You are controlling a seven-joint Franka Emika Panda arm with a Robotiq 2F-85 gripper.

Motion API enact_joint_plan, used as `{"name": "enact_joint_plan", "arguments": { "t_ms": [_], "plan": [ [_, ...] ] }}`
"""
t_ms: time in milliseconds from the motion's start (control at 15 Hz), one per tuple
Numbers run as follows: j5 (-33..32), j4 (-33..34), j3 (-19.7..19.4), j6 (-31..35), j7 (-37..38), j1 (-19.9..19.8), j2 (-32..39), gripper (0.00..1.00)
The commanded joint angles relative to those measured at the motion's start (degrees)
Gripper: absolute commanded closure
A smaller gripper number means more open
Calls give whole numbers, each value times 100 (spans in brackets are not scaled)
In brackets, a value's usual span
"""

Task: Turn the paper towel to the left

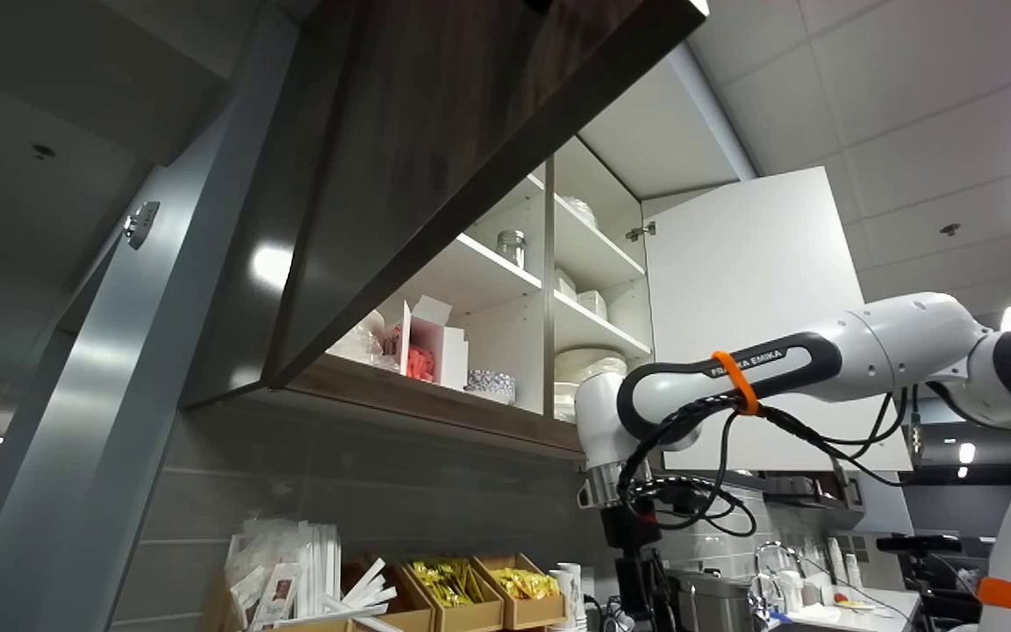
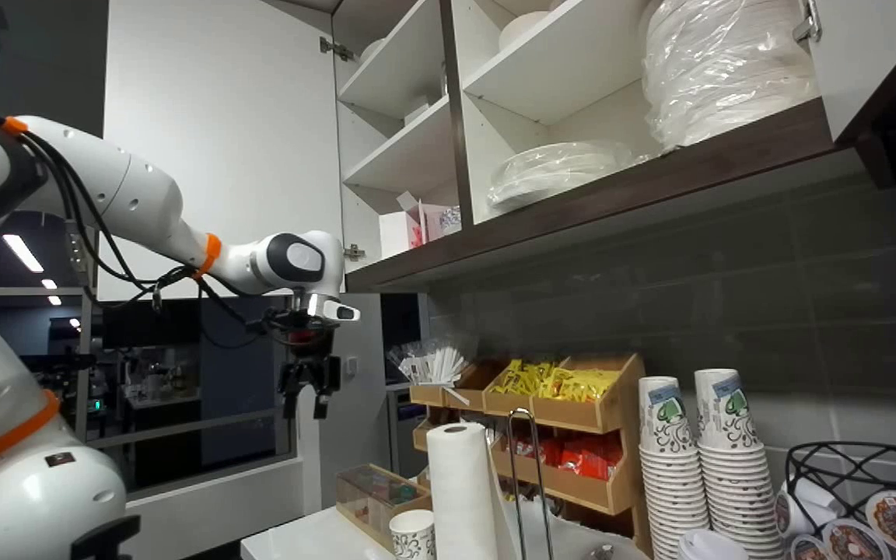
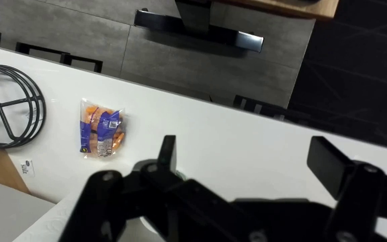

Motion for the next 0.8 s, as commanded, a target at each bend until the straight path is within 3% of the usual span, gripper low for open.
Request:
{"name": "enact_joint_plan", "arguments": {
  "t_ms": [0,400,733],
  "plan": [
    [367,349,-254,557,342,-253,363,0],
    [995,622,-526,2471,617,-503,936,0],
    [596,686,-587,3394,948,-866,1226,0]
  ]
}}
